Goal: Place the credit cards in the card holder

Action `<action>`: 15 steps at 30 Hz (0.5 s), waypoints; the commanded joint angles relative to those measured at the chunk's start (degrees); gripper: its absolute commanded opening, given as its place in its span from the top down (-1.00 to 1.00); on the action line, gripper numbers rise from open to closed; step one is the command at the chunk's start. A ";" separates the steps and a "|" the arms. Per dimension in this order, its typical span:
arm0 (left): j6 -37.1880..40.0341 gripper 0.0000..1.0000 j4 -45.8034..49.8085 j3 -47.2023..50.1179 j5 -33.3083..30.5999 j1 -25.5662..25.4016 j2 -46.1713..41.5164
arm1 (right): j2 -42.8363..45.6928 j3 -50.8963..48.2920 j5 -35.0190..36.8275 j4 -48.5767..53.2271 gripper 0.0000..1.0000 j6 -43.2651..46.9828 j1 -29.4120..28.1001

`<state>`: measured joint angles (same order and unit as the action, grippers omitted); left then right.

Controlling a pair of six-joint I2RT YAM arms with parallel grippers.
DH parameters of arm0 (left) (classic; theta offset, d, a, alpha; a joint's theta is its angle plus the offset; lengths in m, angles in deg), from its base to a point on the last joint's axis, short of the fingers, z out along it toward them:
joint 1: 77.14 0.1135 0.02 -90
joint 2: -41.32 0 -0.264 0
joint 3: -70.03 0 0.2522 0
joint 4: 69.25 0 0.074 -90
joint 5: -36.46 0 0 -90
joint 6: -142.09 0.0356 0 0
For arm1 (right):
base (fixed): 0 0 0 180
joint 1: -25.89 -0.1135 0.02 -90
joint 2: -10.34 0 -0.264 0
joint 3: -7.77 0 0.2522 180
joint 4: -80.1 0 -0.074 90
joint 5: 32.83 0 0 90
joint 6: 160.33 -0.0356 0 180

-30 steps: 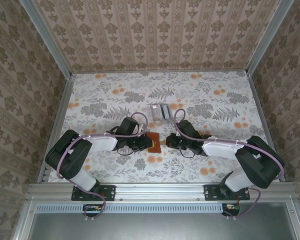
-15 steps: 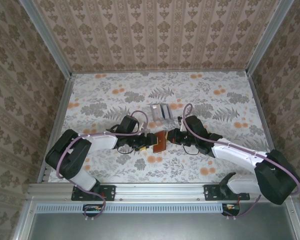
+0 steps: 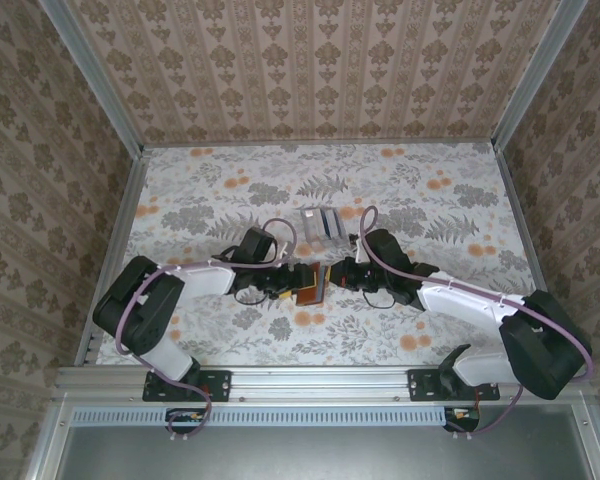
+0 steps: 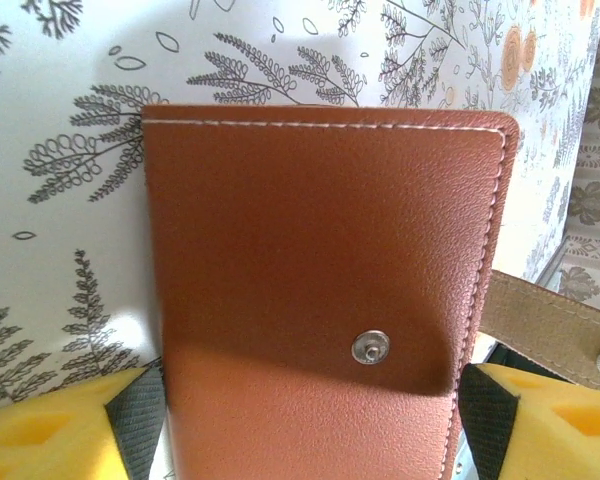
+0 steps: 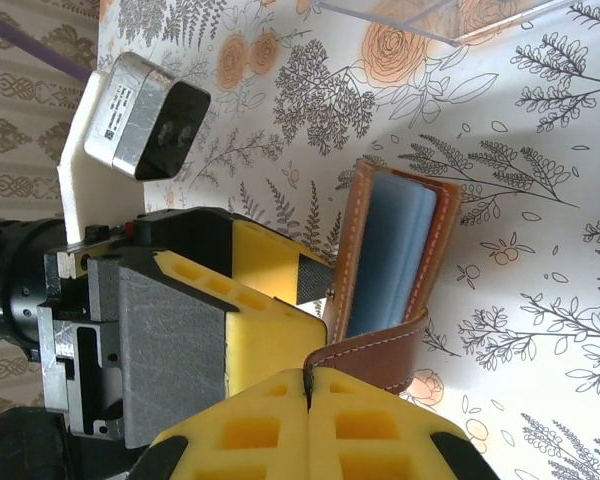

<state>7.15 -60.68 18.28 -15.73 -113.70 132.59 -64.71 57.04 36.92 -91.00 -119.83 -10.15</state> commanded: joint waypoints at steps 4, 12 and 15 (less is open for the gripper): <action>2.31 -0.69 3.50 -1.34 1.49 1.84 -4.21 | 3.79 1.05 -1.02 1.37 1.00 0.73 -0.09; 2.79 -0.74 3.66 -2.74 0.98 1.07 -0.91 | 2.85 1.57 -1.81 1.03 1.00 1.06 -0.09; 2.32 -0.79 3.75 -3.56 1.01 0.64 -0.56 | 2.84 2.11 -1.88 2.02 1.00 0.82 -0.14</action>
<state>8.61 -57.23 16.35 -15.58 -112.45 131.39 -62.02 57.48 36.66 -89.69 -119.52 -10.15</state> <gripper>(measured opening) 0.890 0.067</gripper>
